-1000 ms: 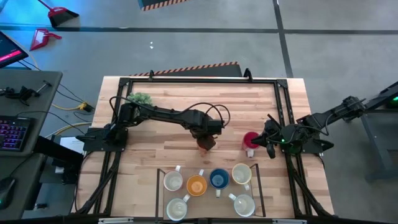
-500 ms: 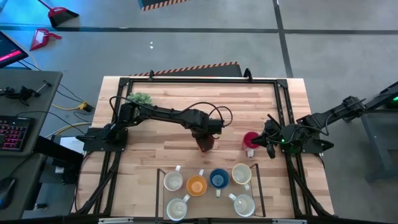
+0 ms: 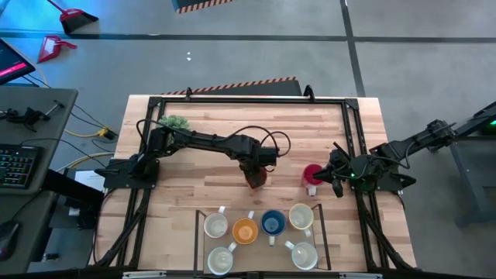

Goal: Place coffee mugs
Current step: Put the orange mug on the shelf

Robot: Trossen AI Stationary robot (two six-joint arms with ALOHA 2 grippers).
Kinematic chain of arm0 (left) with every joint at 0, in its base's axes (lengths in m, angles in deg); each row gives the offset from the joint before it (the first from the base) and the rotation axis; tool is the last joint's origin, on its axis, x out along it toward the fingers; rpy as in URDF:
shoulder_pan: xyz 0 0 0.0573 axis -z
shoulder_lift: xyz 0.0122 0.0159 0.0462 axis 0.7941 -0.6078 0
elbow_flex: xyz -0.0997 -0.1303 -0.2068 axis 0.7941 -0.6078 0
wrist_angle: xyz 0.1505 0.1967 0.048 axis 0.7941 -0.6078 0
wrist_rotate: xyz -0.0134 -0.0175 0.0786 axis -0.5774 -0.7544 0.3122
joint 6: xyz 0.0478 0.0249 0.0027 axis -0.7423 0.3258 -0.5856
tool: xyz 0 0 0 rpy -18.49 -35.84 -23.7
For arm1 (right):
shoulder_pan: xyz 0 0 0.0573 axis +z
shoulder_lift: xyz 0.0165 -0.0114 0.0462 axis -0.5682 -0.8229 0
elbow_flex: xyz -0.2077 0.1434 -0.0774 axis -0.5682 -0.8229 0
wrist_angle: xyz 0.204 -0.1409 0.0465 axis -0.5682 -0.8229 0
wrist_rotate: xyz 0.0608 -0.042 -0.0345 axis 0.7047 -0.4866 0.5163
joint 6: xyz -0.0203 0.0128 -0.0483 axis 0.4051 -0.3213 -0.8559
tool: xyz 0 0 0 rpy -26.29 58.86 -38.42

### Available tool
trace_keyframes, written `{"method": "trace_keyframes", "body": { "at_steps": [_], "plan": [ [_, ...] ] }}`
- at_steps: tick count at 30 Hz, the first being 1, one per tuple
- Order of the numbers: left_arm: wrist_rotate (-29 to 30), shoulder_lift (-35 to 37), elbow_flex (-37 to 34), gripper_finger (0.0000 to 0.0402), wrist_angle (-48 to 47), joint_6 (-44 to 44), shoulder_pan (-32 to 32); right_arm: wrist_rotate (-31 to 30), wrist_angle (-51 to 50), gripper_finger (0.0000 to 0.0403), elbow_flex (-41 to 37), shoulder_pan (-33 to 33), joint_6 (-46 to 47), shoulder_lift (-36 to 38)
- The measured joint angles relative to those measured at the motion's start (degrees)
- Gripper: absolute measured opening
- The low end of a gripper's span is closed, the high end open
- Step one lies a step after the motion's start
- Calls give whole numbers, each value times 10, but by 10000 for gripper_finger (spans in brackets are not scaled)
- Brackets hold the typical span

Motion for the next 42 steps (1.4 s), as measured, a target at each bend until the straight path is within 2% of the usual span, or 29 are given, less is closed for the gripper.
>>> {"method": "trace_keyframes", "body": {
  "at_steps": [25, 28, 33, 42],
  "plan": [
    [3, 0, 0, 69, 31, -10, 0, 0, 0, 24, 0, 0, -4, 0],
    [-1, 0, -4, 58, 30, -14, 0, 0, 0, 24, 0, 0, -4, 0],
    [-2, 0, -4, 11, 28, -28, 1, 0, 0, 24, 0, 0, -4, 0],
    [-24, -2, 12, 6, 15, -30, -22, 0, 0, 24, 0, 0, -4, 0]
  ]
}}
